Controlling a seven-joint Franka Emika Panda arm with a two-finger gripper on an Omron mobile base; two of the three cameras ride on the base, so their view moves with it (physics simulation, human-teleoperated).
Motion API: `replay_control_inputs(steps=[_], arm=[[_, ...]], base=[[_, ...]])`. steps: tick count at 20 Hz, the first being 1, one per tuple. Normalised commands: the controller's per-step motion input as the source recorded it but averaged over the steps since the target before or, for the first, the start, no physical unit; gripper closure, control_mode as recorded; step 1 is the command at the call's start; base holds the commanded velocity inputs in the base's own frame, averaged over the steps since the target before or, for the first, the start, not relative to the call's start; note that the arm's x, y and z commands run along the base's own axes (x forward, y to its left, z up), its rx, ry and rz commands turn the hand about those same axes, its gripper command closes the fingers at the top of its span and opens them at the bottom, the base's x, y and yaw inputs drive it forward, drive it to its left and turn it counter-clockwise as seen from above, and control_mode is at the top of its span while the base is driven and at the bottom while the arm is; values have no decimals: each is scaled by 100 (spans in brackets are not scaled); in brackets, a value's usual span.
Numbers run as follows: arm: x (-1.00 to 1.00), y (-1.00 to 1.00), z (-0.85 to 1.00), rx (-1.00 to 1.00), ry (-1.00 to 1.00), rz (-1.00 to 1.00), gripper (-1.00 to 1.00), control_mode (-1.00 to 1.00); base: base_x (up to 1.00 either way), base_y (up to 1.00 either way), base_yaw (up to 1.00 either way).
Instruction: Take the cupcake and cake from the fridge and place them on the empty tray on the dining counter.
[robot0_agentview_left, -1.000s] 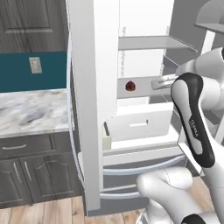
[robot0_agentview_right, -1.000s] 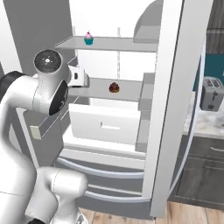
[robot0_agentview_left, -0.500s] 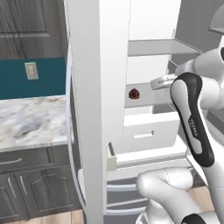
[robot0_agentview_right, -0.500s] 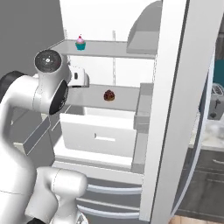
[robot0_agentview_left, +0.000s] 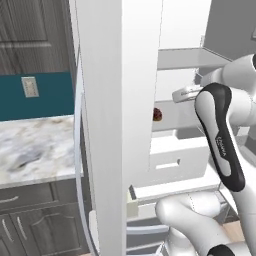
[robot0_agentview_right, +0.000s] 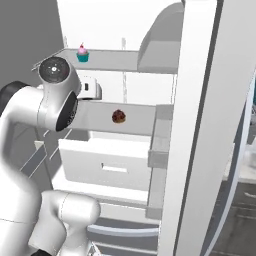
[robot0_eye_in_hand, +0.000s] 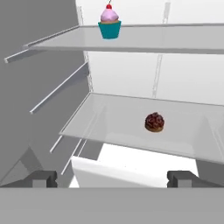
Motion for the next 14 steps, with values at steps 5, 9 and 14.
replay_control_inputs(steps=[5, 9, 14], arm=[[7, 0, 5, 0, 0, 0, -100, -100], [0, 0, 62, 0, -16, 0, -100, -100], [-3, 3, 90, 0, -21, 0, -100, -100]], base=[[27, 0, -1], [0, 0, 0], [0, 0, 0]])
